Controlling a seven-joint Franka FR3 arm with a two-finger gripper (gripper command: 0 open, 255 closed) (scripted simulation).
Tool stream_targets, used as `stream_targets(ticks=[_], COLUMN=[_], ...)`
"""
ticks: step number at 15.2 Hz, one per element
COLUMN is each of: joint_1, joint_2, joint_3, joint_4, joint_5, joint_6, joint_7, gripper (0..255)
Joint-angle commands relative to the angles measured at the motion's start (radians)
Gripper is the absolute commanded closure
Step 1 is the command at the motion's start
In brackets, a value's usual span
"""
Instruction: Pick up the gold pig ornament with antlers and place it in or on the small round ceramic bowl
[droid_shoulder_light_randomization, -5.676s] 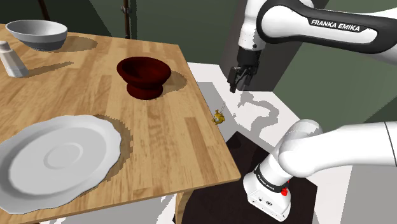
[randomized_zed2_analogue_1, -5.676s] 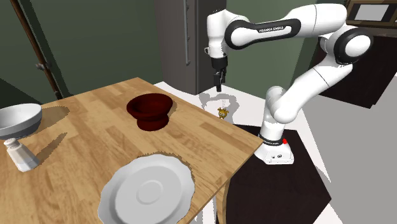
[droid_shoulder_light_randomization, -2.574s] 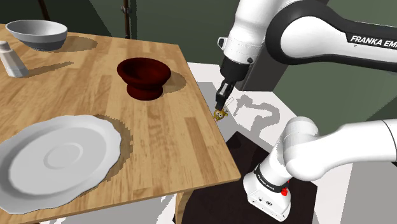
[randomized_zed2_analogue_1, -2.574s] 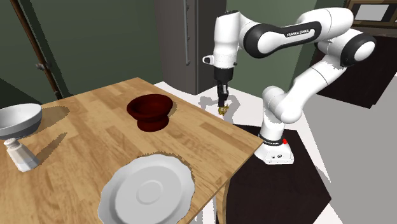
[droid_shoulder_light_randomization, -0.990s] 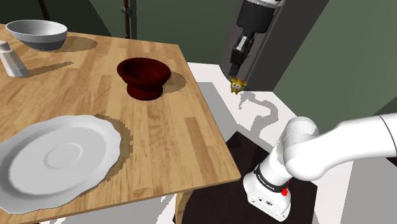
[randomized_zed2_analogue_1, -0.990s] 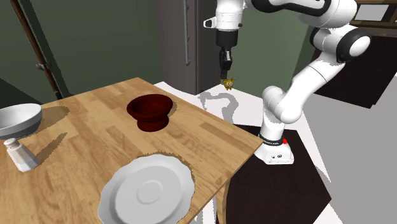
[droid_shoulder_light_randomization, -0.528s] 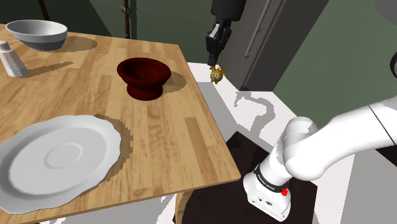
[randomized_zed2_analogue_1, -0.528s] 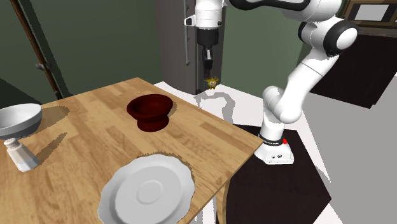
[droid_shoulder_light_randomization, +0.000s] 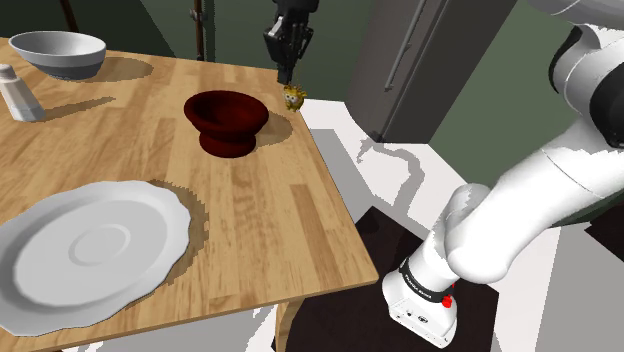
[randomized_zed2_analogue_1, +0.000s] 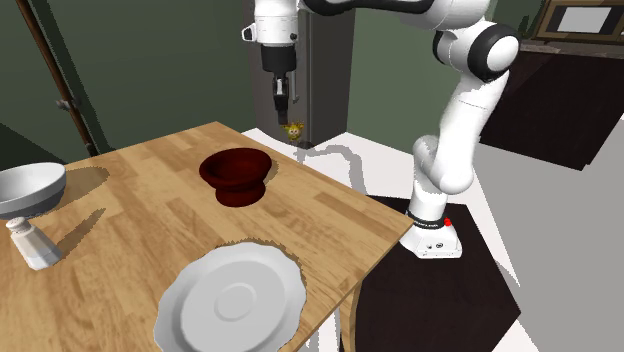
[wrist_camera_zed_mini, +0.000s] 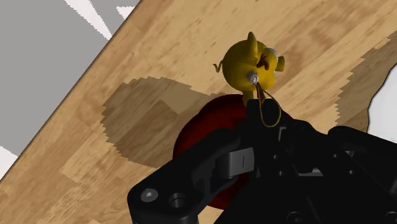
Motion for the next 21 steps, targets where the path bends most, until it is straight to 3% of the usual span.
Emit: stream_targets(ticks=[1,6,10,21], joint_1=[0.000,0.008,0.030,0.014], joint_2=[0.080,0.310,0.536,0.440], joint_3=[0.005,0.016,0.021,0.018], joint_4=[0.085,0.359,0.675,0.379], joint_5=[-0.010,-0.043,-0.079,-0.062], joint_6=[-0.005,-0.051,-0.143,0.058], joint_7=[0.006,0.021,0.032,0.026], gripper=[255,255,255,255])
